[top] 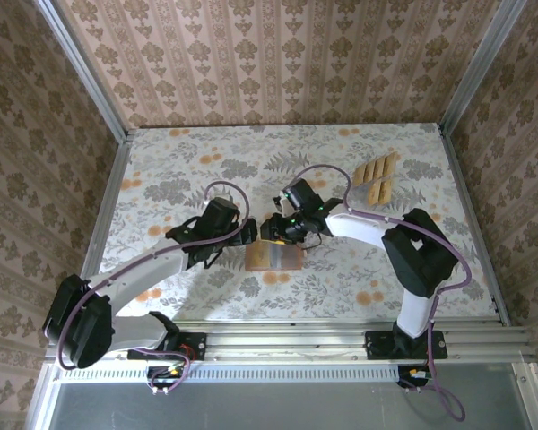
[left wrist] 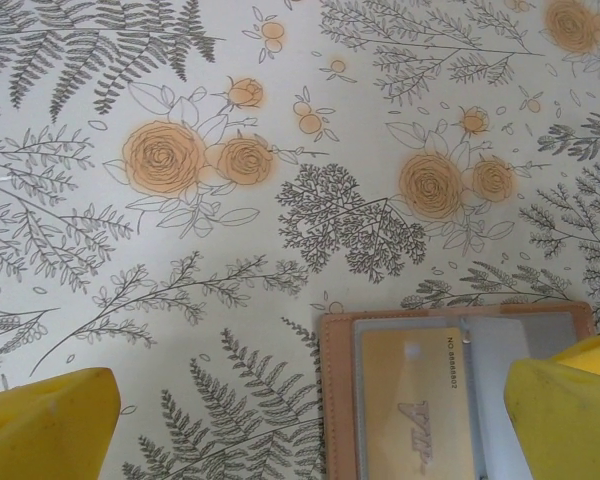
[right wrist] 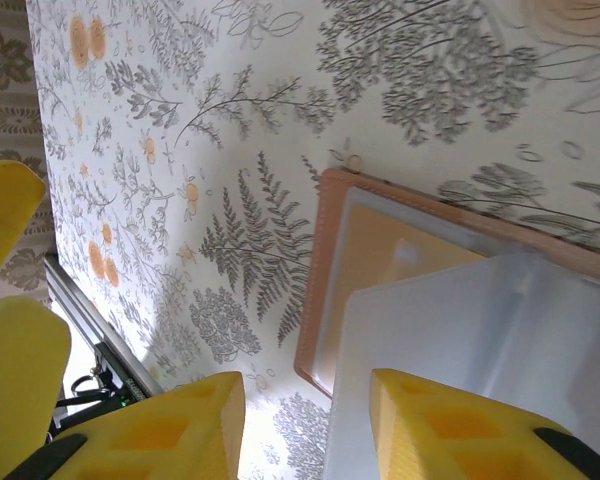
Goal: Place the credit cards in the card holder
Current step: Flip over the card slot on the card holder.
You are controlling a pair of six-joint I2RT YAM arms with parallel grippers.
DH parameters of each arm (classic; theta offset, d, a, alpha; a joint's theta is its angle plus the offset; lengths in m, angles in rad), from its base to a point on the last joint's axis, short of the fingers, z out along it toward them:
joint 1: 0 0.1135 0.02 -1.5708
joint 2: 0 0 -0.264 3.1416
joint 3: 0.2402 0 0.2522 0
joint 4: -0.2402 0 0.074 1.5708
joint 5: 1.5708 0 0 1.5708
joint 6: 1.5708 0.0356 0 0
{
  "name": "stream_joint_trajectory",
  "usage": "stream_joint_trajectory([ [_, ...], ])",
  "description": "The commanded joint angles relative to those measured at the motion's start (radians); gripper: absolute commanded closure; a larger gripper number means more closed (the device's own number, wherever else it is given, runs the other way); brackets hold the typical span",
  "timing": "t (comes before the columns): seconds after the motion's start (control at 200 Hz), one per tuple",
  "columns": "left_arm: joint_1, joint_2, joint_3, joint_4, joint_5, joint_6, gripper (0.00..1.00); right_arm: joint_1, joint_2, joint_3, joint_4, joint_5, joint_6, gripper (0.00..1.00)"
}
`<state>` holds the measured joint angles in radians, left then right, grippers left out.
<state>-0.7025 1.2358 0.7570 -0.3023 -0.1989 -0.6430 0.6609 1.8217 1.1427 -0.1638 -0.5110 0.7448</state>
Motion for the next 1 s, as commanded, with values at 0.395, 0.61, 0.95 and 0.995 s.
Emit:
stream_joint_trajectory([
  [0.395,0.056,-0.131,-0.066,-0.049,0.031,0.024,0.0,0.073,0.162,0.11,-0.018,0.038,0.059,0.59],
  [0.61,0.058,-0.118,-0.087,-0.036,0.053,0.024,0.0,0.069,0.135,0.163,-0.083,0.051,0.027,0.57],
  [0.95,0.055,-0.067,-0.093,0.002,0.094,0.025,0.0,0.01,0.053,0.174,-0.161,0.084,-0.019,0.56],
  [0.995,0.05,-0.055,-0.093,0.008,0.096,0.024,0.0,0.008,0.039,0.154,-0.171,0.094,-0.03,0.56],
])
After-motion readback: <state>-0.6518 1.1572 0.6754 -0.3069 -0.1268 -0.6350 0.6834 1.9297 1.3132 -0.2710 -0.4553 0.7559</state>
